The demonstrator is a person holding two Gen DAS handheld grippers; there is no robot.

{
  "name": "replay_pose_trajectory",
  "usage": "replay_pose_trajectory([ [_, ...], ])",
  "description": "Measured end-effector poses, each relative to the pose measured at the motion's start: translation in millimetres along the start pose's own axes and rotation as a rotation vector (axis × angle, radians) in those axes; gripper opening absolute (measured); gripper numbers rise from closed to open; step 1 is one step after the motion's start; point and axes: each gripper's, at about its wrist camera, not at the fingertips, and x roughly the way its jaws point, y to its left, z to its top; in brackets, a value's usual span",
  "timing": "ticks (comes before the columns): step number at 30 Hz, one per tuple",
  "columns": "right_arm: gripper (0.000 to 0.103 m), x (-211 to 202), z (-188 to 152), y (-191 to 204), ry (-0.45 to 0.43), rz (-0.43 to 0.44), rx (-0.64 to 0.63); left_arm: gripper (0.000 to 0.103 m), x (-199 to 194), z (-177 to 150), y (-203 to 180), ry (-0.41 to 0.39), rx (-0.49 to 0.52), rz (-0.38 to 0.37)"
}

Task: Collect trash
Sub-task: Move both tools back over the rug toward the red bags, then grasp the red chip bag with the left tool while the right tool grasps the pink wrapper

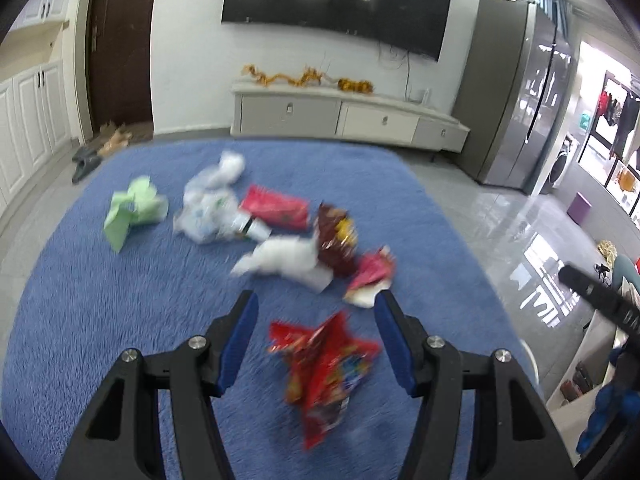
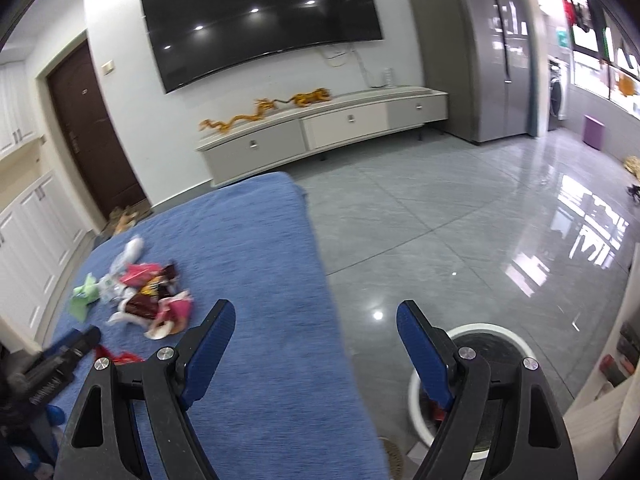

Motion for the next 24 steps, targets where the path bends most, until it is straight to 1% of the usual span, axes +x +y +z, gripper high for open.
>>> replay_pose_trajectory([
  [4,0.082,13,-1,29,0.03,0.067,-0.029,0.059,15,-12,11,0.072,-0.036,-0.043],
  [8,0.082,34,-3,53,0.083,0.137,-0.05,0.059,23,-18,9,0.092,-0.023,-0.083],
  [12,0.08,57,-4,74,0.134,0.199,-0.063,0.059,36,-19,10,0.126,-0.042,-0.107],
  [14,0.076,68,-4,83,0.16,0.229,-0.071,0.058,41,-19,13,0.132,-0.052,-0.12],
  [17,0.067,84,-7,96,0.2,0.26,-0.079,0.049,47,-17,21,0.138,-0.07,-0.133],
  [18,0.066,90,-8,101,0.212,0.269,-0.087,0.046,49,-18,24,0.141,-0.076,-0.138],
  [19,0.065,93,-8,103,0.219,0.275,-0.09,0.039,51,-18,27,0.144,-0.082,-0.142],
  [21,0.064,100,-9,109,0.234,0.292,-0.095,0.036,52,-19,31,0.14,-0.084,-0.147],
  [24,0.059,111,-10,116,0.258,0.309,-0.106,0.035,51,-20,33,0.136,-0.083,-0.162],
])
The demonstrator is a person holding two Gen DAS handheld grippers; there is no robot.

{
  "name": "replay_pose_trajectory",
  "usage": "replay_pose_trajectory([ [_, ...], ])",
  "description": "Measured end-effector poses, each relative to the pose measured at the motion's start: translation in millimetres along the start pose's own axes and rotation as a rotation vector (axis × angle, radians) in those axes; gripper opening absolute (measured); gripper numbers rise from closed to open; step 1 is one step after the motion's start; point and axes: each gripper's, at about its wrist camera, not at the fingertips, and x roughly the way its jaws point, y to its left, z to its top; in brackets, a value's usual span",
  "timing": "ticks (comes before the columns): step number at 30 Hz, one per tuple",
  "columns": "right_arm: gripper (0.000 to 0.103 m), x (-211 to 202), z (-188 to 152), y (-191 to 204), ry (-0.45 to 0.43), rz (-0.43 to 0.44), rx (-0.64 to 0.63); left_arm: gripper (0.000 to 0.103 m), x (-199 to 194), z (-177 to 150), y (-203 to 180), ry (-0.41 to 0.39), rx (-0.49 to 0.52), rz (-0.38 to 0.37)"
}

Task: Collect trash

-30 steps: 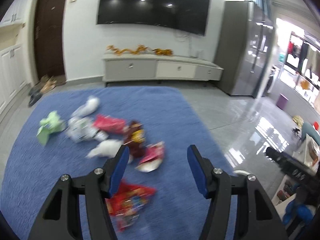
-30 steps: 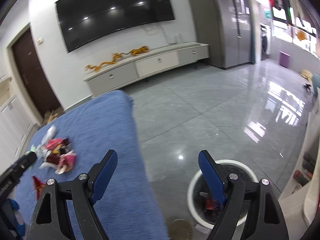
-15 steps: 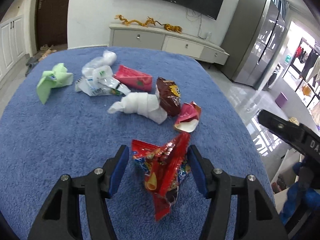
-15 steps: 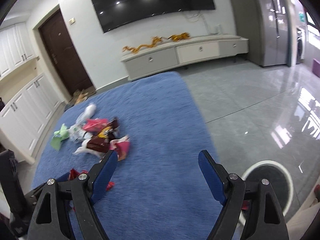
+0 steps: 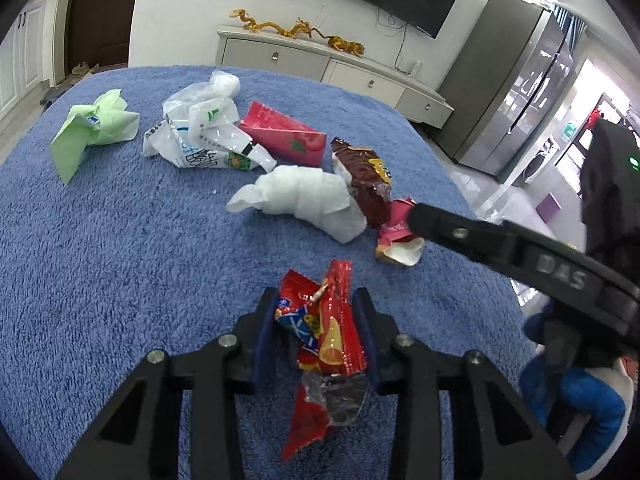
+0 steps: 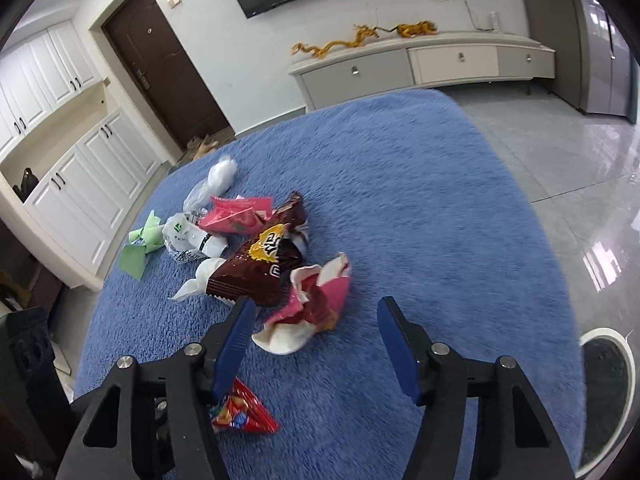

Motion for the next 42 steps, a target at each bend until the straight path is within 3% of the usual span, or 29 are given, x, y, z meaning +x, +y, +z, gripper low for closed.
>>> replay_pose_trajectory([
  [7,0.038,21,-1,2,0.042,0.005,-0.016,0.033,4,3,2,-0.007,0.003,-0.022],
  [11,0.033,18,-4,0,0.033,0.009,-0.02,0.032,3,1,1,-0.008,0.005,-0.02],
  [12,0.026,16,-4,0,0.031,0.007,-0.023,0.032,3,1,1,-0.008,0.005,-0.018],
  [15,0.025,6,-7,-3,0.016,0.009,-0.02,0.03,4,4,0,-0.006,0.01,-0.006],
  [18,0.025,-5,-11,-5,0.001,0.008,-0.026,0.02,3,4,-1,0.004,0.003,-0.018],
  [42,0.025,-117,-31,-31,-0.224,-0.068,0.022,0.019,-62,-3,-60,-0.106,0.077,-0.04],
])
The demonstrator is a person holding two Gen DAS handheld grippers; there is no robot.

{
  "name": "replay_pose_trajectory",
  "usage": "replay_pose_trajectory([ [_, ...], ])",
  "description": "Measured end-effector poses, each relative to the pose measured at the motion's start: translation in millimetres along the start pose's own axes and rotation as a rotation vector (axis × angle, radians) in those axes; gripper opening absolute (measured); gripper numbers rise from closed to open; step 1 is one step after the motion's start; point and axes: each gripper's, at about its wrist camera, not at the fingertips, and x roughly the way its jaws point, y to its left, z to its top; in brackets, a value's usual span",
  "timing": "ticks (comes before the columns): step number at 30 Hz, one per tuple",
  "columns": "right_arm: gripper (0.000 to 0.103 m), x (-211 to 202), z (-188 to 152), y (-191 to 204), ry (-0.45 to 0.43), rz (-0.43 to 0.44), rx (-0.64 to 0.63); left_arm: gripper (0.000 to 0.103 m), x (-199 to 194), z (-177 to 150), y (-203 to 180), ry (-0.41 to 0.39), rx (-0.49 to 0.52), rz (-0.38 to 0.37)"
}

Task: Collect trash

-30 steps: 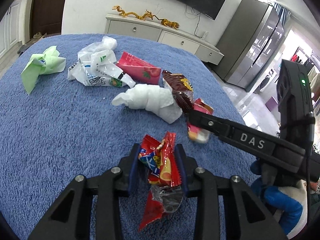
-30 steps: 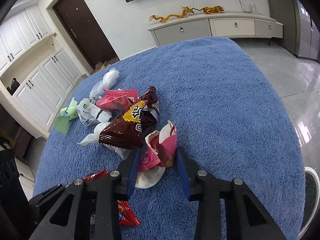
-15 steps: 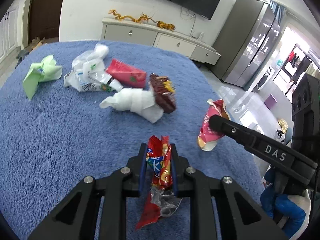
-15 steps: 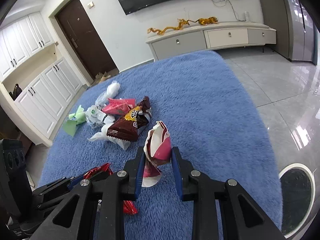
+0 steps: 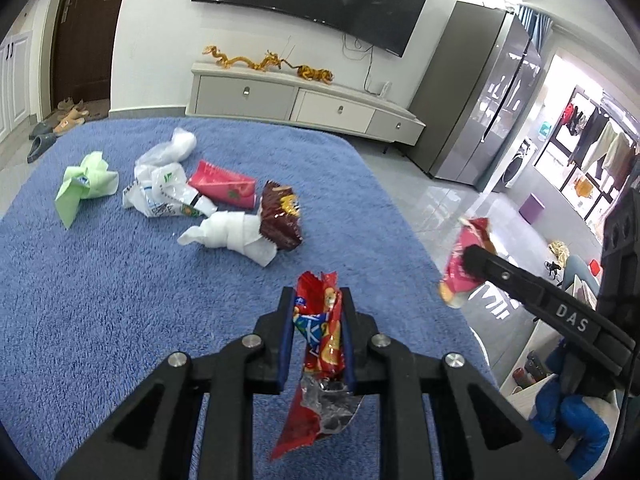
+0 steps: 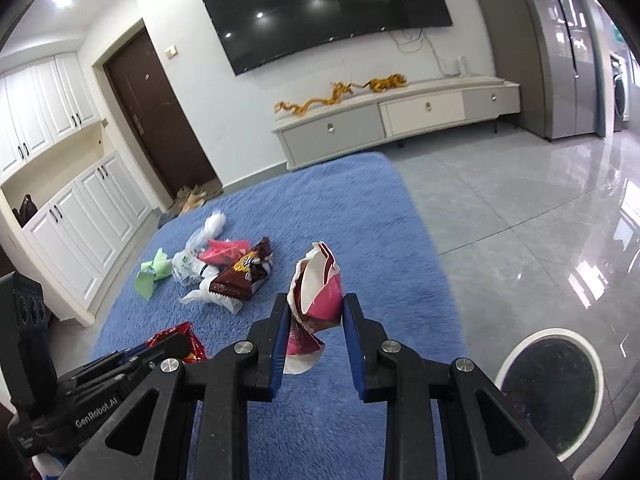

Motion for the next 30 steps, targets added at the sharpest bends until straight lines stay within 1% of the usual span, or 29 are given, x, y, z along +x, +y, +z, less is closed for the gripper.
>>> replay_pose_trajectory([
  [4,0.025,-21,-3,-11,-0.041,-0.022,0.012,0.019,-6,1,-14,-0.012,0.02,0.005],
  [9,0.025,-41,-5,-34,-0.073,-0.064,0.042,0.019,-3,8,-36,-0.001,0.053,-0.014],
  [12,0.025,-53,-8,-50,-0.095,-0.103,0.07,0.019,3,13,-56,0.008,0.088,-0.037],
  [16,0.025,-70,-12,-81,-0.12,-0.169,0.122,0.019,14,18,-85,0.022,0.138,-0.08],
  [24,0.025,-99,-25,-146,-0.144,-0.313,0.237,0.019,44,29,-154,0.054,0.247,-0.17],
  [26,0.025,-103,-29,-163,-0.14,-0.352,0.268,0.019,56,30,-172,0.067,0.28,-0.19],
  [30,0.025,-103,-37,-189,-0.115,-0.4,0.319,0.019,83,28,-206,0.104,0.332,-0.218],
])
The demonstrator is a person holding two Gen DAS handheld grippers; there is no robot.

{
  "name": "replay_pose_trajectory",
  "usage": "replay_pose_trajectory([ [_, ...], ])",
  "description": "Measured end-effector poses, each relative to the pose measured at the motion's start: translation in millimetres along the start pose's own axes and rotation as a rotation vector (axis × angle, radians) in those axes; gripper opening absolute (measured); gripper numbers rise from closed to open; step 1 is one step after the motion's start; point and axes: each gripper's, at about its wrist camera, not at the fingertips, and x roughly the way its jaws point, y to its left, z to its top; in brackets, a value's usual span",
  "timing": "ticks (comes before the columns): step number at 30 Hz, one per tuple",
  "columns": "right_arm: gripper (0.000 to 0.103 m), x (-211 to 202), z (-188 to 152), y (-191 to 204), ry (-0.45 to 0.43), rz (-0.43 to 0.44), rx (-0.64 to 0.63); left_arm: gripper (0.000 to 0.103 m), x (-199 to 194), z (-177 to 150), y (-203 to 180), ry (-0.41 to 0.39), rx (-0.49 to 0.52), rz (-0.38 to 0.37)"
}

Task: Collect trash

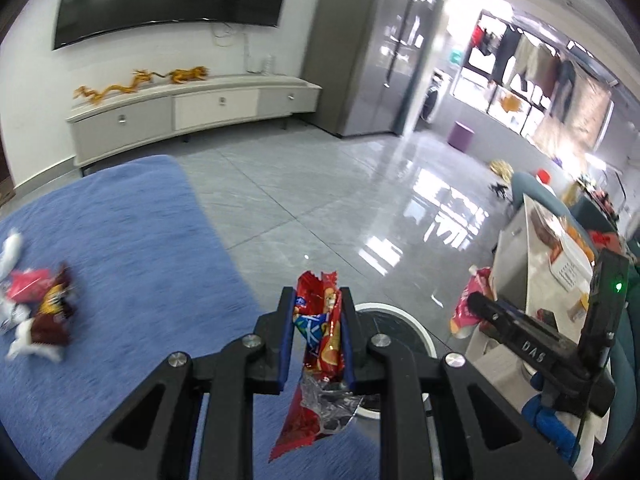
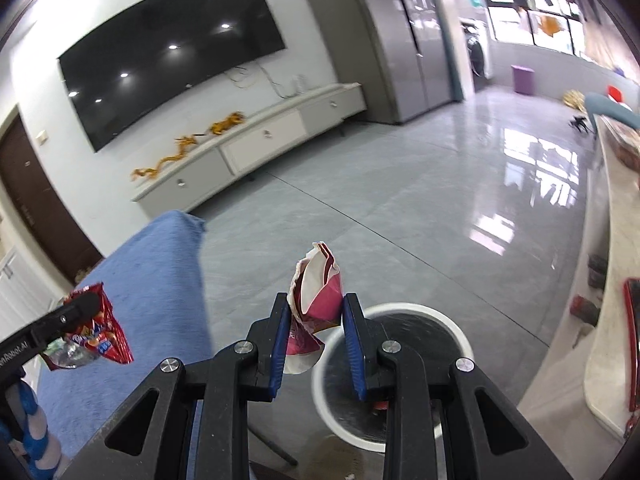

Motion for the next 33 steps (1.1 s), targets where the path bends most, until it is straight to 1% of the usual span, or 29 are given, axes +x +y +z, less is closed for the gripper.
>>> replay_pose_trajectory([
  [6,0.025,25,-6,-31,0.06,-0.06,0.053,0.019,58,8,-31,0.086,0.038,-0.038],
  [10,0.026,41,-11,-54,0.099,-0.092,0.088,0.022,96,8,-51,0.139,0.066,-0.064],
  [15,0.027,60,-14,-76,0.141,-0.124,0.127,0.022,135,5,-69,0.197,0.08,-0.095],
  [18,0.028,68,-18,-86,0.166,-0.137,0.151,0.026,156,1,-76,0.24,0.074,-0.12],
  [20,0.029,74,-21,-92,0.177,-0.148,0.163,0.032,169,-2,-82,0.263,0.069,-0.133],
  [22,0.032,77,-23,-100,0.19,-0.156,0.181,0.049,176,-5,-84,0.276,0.061,-0.138],
  [23,0.037,78,-24,-104,0.194,-0.161,0.188,0.051,179,-6,-85,0.283,0.056,-0.143],
  [26,0.041,80,-26,-111,0.197,-0.171,0.209,0.052,186,-7,-90,0.296,0.063,-0.145],
  [31,0.043,78,-26,-115,0.194,-0.18,0.218,0.052,183,-9,-92,0.293,0.068,-0.135],
  [33,0.044,77,-25,-115,0.189,-0.18,0.223,0.052,181,-9,-90,0.291,0.067,-0.143],
])
